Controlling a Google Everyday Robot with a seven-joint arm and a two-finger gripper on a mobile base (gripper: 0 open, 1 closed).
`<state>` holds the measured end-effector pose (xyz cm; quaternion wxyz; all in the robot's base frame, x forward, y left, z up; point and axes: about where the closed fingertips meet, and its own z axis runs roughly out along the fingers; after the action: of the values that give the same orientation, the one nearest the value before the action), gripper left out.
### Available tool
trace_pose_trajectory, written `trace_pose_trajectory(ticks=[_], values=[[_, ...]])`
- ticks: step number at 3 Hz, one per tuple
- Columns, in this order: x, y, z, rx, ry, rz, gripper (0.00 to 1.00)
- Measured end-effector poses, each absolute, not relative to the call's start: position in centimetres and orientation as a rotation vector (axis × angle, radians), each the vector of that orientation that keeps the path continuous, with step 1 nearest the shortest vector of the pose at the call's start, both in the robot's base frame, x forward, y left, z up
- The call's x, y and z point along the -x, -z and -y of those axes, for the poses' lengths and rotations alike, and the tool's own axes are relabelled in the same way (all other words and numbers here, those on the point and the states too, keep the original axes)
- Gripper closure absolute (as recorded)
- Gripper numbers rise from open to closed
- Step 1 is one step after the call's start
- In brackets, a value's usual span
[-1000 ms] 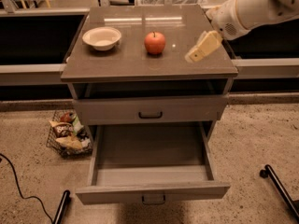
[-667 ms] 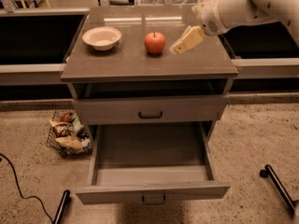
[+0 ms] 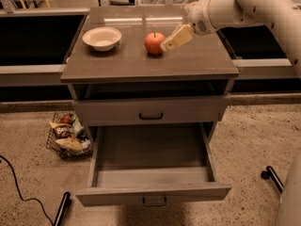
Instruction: Place apple into middle drawer
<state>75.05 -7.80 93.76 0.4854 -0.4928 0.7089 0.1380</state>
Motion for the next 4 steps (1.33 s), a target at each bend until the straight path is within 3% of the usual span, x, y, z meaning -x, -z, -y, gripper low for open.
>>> trace_pose_trajectory(ticks=[4], values=[[-81.1, -88.4, 3.9, 0.977, -0.426, -1.688, 0.0]])
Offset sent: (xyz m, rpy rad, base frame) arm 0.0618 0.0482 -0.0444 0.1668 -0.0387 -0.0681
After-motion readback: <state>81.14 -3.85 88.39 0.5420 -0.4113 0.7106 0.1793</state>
